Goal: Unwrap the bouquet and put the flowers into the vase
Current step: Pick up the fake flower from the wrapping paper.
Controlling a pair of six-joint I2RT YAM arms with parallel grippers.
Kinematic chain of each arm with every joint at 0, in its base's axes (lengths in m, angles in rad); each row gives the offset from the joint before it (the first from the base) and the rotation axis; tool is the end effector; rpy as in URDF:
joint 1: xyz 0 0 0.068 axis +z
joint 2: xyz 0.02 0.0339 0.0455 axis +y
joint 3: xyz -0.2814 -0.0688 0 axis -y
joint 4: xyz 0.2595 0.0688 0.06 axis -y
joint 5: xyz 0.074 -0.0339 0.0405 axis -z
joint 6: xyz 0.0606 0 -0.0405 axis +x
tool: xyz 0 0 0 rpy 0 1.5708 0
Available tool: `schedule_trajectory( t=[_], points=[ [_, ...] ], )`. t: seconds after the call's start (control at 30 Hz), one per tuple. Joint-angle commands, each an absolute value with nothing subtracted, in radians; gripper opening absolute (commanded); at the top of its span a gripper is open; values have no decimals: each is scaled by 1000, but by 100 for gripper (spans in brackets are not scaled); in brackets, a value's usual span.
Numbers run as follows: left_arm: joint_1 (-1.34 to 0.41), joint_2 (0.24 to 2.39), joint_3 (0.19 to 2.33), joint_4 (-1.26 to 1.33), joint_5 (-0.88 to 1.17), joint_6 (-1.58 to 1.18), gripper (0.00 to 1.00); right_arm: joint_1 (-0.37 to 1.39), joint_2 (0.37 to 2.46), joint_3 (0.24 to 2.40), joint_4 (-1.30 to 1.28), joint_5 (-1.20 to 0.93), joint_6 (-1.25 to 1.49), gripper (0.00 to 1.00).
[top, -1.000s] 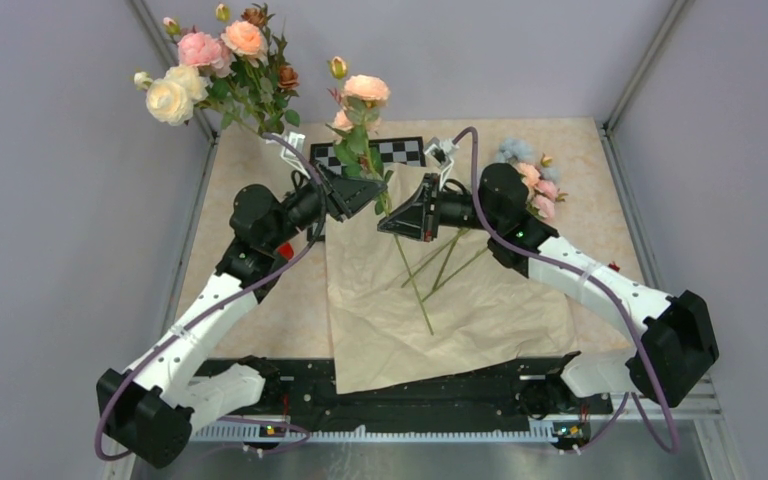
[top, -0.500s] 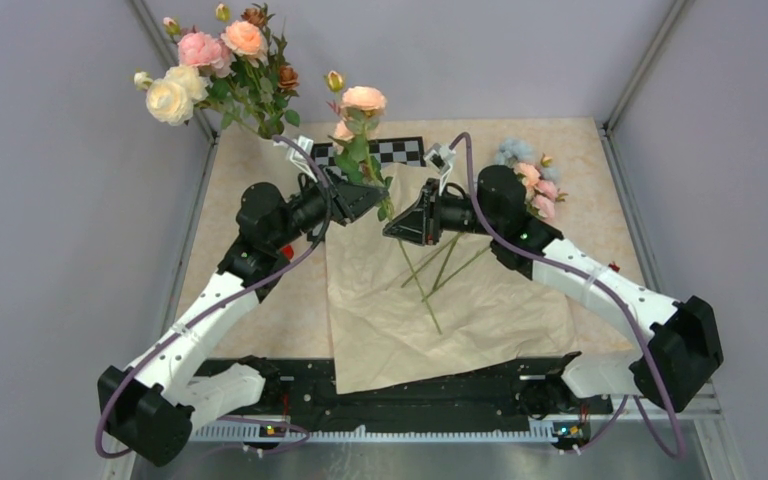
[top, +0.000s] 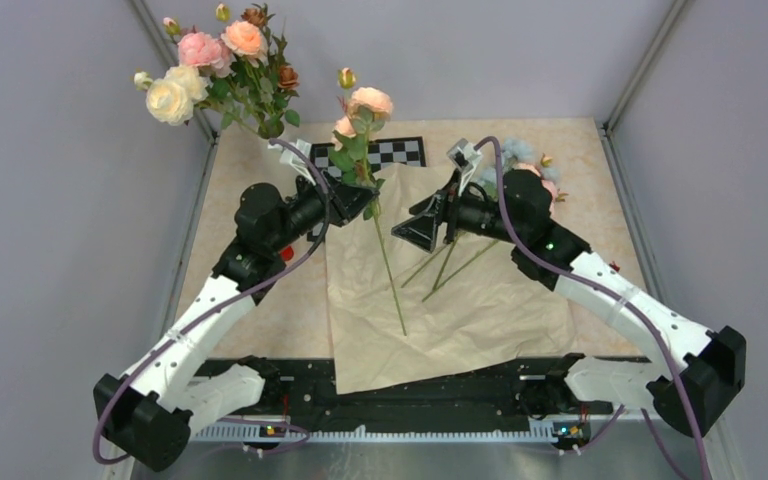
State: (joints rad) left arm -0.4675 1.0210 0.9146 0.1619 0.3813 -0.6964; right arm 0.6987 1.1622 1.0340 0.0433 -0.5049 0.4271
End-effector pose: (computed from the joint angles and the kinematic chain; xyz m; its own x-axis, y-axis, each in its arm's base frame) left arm 0.2286 -0.1406 0.3928 -0.4431 -0.4433 -0.7792 0.6071 0.4912 -0.6246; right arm 0.2107 0.2153 0.3873 -0.4452 0.0995 -0.8899 -0.8214 0.3504 0.4501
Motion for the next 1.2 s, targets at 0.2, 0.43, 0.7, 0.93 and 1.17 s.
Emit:
schedule_trajectory(
  t=[0.2,0.43,0.7,0.93,1.17],
  points=[
    [-460,941,1014,64,216,-487,0,704,1000,999,-108,-237,320,92],
    [-457,923,1156,-60,137,-324,0,563,902,915,-138,-258,367,97],
    [-457,925,1289,-100,29,12,0,421,841,842,-207,-292,323,98],
    [-453,983,1398,-99,-108,277,0,384,813,776,-172,-252,355,98],
    [-426,1104,1491,-8,-136,384,0,372,784,750,-157,-218,371,98]
  ],
)
